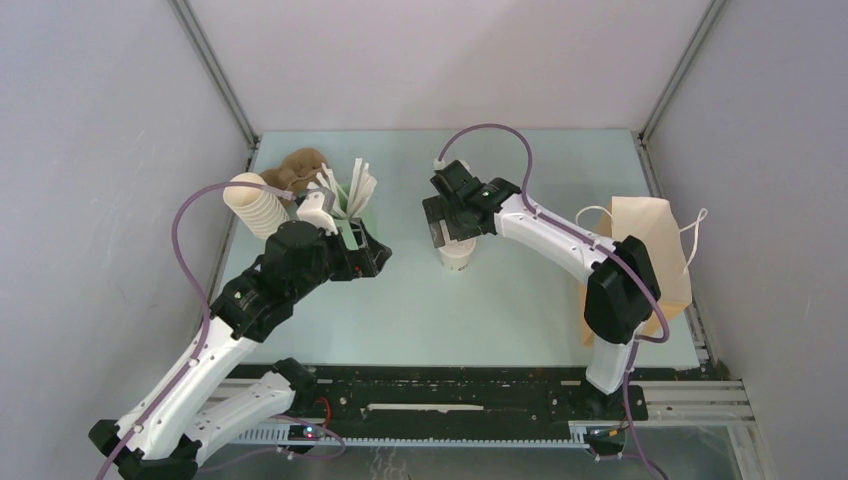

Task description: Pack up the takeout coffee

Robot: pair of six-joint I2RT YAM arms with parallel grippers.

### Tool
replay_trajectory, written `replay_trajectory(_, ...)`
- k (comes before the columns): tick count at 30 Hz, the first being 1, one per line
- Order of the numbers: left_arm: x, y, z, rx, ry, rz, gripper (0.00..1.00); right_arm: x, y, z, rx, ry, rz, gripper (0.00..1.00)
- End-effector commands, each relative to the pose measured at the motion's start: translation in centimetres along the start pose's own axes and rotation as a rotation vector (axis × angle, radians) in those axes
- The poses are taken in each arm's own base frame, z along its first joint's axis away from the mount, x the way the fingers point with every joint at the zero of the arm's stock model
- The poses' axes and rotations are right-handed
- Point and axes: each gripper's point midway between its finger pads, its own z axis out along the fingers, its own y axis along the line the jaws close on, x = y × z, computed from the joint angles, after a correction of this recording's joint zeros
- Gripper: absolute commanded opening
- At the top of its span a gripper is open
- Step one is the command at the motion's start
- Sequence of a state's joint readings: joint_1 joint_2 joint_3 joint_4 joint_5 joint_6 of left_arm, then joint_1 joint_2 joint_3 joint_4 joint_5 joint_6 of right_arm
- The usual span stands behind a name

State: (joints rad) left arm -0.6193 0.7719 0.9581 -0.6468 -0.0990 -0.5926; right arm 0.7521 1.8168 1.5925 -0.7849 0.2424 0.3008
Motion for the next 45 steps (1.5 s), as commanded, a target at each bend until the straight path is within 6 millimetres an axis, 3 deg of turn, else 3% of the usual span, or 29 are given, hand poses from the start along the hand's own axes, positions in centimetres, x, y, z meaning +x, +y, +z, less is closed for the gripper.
replay_trajectory(1,-2.6,-1.5,-1.3,0.048,-0.068,0.014,0.95,-1.0,0.3,0.1,-0.022,-0.017,0.004,1.0)
replay_trajectory(16,-2.7,-1.3,-1.2,0.038,-0.073,0.011,0.96,-0.9,0.2,1.0,-0.01,-0.006,-0.017,0.91)
replay_trajectory(26,-2.7,-1.3,-0.8,0.032,-0.069,0.008,0.96,-2.0,-1.7,0.2,0.043,-0.047,-0.001,0.85)
replay_trajectory(31,-2.7,-1.3,-0.7,0.033,-0.065,0.007,0.95,-3.6,-5.7,0.5,0.115,-0.078,0.063,0.84)
replay_trajectory(39,-3.0,-1.3,-0.6,0.031,-0.067,0.012,0.95,-7.0,-16.1,1.6,0.254,-0.134,0.247,0.85)
replay_trajectory(45,-3.3,-1.5,-0.3,0.033,-0.059,0.024,0.95,-8.0,-20.3,2.5,0.286,-0.143,0.342,0.85)
